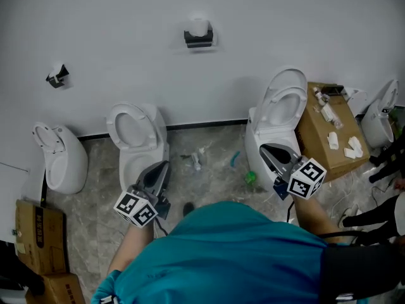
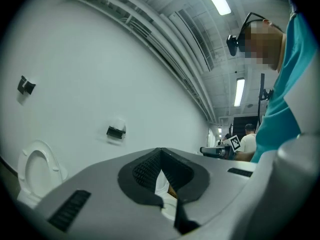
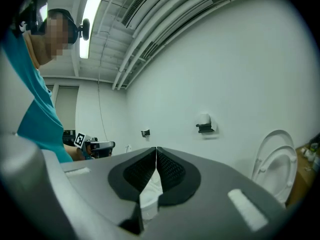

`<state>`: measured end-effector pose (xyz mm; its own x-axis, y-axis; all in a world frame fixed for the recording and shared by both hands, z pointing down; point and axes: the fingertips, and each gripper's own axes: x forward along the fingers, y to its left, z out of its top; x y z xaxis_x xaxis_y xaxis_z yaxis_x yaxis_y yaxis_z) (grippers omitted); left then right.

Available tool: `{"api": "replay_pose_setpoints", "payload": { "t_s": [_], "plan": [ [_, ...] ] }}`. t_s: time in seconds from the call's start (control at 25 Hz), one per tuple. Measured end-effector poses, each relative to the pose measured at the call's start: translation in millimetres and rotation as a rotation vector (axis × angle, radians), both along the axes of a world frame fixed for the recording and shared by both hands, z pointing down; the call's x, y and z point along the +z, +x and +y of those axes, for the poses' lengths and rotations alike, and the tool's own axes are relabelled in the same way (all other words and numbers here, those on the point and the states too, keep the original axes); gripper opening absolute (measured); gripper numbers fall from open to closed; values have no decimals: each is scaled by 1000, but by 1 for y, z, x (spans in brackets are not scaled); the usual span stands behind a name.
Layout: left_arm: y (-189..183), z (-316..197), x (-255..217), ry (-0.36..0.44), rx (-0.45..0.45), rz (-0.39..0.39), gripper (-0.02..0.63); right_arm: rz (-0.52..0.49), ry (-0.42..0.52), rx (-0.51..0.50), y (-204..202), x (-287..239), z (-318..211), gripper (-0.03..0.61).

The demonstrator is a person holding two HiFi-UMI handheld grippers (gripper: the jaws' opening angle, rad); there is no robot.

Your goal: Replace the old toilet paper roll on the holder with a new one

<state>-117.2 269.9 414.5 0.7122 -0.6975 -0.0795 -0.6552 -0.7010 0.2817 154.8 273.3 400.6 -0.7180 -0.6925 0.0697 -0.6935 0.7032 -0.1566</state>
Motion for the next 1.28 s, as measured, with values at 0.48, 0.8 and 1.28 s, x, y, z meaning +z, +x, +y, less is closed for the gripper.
{"api": "replay_pose_setpoints", "payload": {
  "t_s": [0.48,0.8,1.28],
  "plan": [
    [-114,-186,-17,16,58,-24,8,5,44,62,-107,-38,-177,5],
    [-118,-256,-4,-20,34,-25,8,-5,17,48,-104,-28,-258,3],
    [-23,-388,2,-55,-131,-43,8,27,48,-161,-23,-17,-427,5]
  ]
}}
